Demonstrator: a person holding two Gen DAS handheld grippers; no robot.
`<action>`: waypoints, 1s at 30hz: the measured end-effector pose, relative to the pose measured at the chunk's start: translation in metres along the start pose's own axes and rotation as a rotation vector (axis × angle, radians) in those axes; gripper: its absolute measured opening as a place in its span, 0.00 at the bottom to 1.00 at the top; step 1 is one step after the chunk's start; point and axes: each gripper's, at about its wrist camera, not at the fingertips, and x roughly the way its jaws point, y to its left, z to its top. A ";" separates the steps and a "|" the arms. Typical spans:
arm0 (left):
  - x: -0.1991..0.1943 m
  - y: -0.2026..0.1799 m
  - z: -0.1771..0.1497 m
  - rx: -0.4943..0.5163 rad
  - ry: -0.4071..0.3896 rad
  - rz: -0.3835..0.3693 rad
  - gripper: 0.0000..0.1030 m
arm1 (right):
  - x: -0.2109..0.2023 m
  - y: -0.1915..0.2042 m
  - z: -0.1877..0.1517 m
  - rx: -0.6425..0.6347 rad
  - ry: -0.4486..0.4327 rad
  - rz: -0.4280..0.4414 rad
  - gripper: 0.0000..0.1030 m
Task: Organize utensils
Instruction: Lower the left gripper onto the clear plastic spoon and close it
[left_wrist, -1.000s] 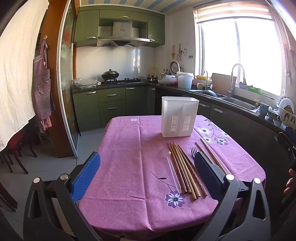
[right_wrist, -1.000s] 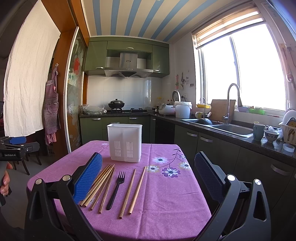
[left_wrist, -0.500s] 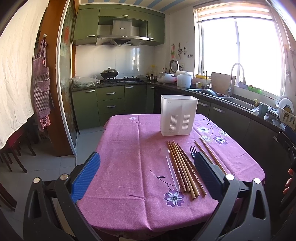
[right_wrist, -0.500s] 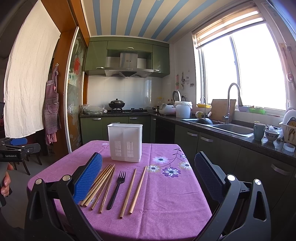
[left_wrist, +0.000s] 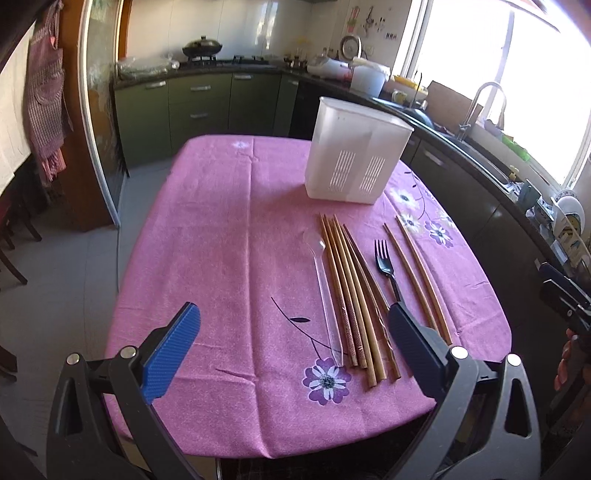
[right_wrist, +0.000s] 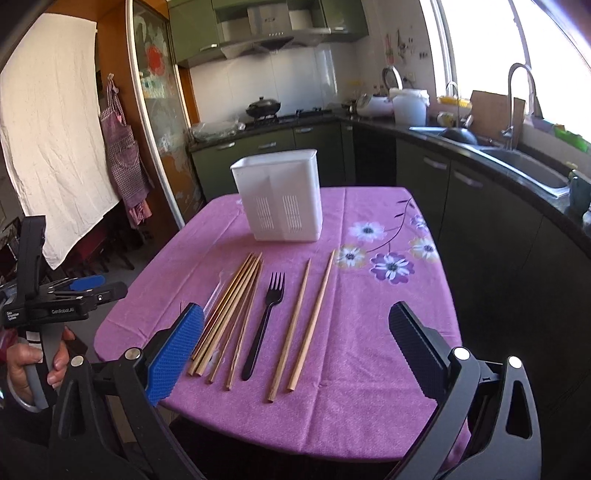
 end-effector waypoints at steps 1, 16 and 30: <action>0.009 -0.002 0.004 0.002 0.030 -0.013 0.94 | 0.006 -0.001 0.004 -0.011 0.014 -0.022 0.96; 0.121 -0.024 0.051 0.022 0.321 0.075 0.66 | 0.106 -0.016 0.032 0.005 0.351 -0.031 0.89; 0.169 -0.028 0.067 -0.001 0.397 0.083 0.30 | 0.123 -0.014 0.030 -0.008 0.381 -0.032 0.70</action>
